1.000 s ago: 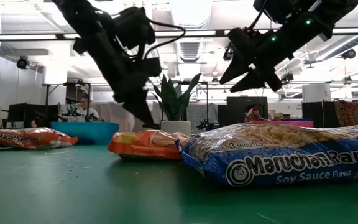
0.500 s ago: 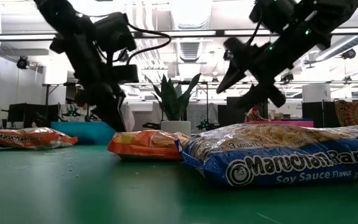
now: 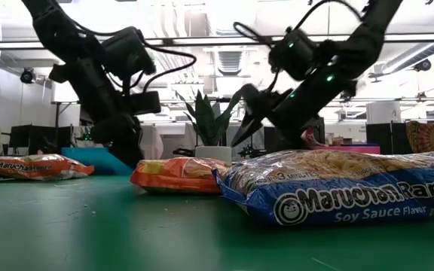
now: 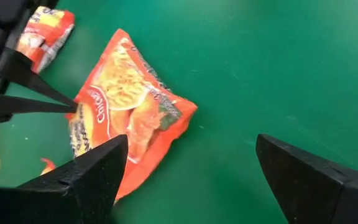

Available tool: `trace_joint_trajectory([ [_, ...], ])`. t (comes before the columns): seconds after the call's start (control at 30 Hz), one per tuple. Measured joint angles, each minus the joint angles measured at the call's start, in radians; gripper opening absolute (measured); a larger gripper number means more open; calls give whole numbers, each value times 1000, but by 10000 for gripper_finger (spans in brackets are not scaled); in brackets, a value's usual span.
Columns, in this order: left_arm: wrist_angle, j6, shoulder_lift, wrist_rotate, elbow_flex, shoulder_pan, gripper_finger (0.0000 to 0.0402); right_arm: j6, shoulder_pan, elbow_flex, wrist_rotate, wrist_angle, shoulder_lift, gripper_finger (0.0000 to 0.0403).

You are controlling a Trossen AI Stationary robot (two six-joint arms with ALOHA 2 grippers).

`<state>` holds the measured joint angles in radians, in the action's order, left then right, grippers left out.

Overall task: Sort Maruchan noodles
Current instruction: Put the orange noodle pack into the yellow bin

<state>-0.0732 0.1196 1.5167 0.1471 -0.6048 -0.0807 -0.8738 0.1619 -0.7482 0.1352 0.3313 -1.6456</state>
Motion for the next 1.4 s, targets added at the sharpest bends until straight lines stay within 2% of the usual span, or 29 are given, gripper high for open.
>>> trace_joint_trajectory([
  [0.6,111,34,19,3,50,0,0,84,29,-233,-167,5,-233,334],
  [0.7,112,40,19,3,50,0,0,108,29,-269,-207,41,-272,331],
  [0.87,119,47,20,3,51,0,0,108,28,-314,-331,150,-326,326],
  [1.03,126,51,20,3,52,0,0,112,28,-339,-347,175,-355,321],
  [1.17,129,51,20,2,52,0,0,112,28,-343,-346,177,-359,279],
  [1.4,126,38,-9,0,52,2,0,118,28,-341,-346,177,-358,154],
])
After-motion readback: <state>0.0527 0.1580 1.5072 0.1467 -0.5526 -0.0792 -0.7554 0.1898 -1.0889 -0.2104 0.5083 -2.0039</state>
